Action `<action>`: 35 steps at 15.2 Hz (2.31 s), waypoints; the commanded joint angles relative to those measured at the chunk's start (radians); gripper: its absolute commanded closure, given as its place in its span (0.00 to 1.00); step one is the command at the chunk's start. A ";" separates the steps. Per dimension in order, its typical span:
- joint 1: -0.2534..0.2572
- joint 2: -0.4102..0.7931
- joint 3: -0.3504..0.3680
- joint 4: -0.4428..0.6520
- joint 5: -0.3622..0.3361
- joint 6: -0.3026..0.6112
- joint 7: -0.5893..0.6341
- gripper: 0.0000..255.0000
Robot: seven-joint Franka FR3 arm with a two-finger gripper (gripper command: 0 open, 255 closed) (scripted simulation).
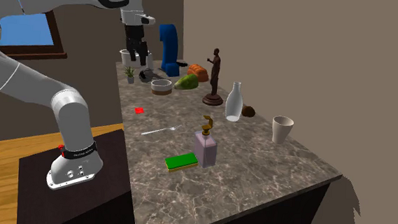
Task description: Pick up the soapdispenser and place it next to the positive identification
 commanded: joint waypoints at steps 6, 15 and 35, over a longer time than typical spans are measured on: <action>-0.024 0.053 -0.103 -0.036 -0.062 0.098 -0.120 0.00; -0.052 0.234 -0.290 -0.018 -0.129 0.282 -0.333 0.00; -0.063 0.824 -0.589 0.269 0.101 0.548 -0.824 0.00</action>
